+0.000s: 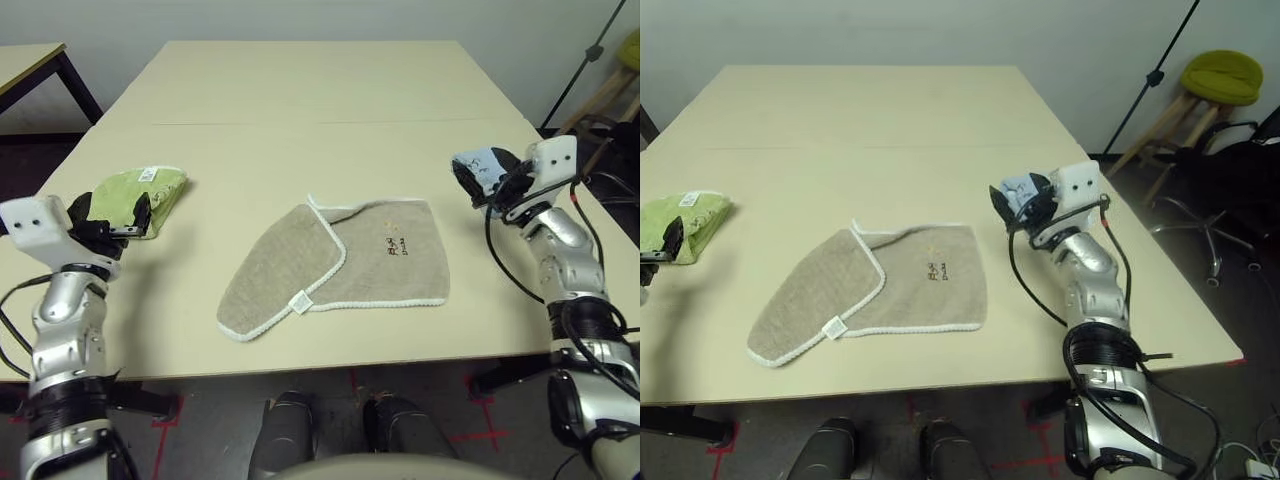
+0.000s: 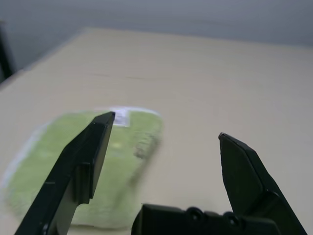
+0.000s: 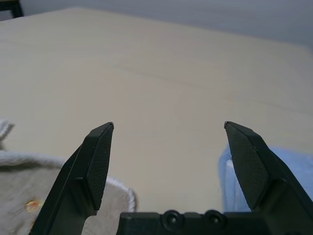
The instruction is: Fold the towel and set it aside.
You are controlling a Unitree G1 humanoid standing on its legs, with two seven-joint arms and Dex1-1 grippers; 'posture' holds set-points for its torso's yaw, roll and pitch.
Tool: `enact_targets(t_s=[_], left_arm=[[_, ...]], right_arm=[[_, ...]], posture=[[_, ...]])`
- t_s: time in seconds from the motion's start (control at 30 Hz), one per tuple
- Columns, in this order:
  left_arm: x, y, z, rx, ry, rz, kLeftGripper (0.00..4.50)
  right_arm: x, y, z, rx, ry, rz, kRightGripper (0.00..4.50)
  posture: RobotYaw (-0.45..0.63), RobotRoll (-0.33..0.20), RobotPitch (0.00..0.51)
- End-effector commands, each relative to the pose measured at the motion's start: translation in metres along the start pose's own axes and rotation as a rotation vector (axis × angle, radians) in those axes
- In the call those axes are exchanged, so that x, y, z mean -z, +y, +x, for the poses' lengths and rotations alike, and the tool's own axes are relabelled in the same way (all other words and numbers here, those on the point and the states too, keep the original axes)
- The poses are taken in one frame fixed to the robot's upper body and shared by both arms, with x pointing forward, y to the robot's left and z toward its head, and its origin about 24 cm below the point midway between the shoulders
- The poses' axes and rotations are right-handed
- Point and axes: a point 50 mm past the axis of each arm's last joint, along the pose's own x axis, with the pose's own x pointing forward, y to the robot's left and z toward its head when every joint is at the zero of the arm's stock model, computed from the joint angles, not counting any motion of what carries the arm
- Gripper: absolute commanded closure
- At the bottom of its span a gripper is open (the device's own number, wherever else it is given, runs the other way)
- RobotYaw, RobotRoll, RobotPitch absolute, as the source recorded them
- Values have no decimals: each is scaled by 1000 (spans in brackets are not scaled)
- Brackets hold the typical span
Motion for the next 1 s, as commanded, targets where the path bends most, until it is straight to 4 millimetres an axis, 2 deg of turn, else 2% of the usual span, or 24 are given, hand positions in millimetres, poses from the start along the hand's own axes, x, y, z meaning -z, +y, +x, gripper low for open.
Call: enact_targets(t_s=[0.03,0.13,0.2,0.27,0.37,0.67,1.0], left_arm=[[-7,-19,3,258,77,-21,27],[-21,-38,4,515,151,-59,27],[-27,-46,3,619,189,-72,27],[-30,-58,0,745,243,-72,27],[-32,-66,-2,839,286,-94,27],[-34,-79,-6,949,317,-104,27],[-35,-87,-10,976,315,-107,27]], right_arm=[[-11,-9,7,-57,140,22,0],[-33,-17,20,-131,245,25,0],[-41,-21,28,-149,326,50,0],[-45,-20,39,-172,444,33,0],[-48,-14,51,-225,536,10,0],[-12,7,62,-340,779,-98,0],[19,18,64,-298,849,-151,0]], posture=[[159,0,114],[162,0,115],[158,0,114],[162,0,110],[169,0,107],[191,0,100],[215,0,98]])
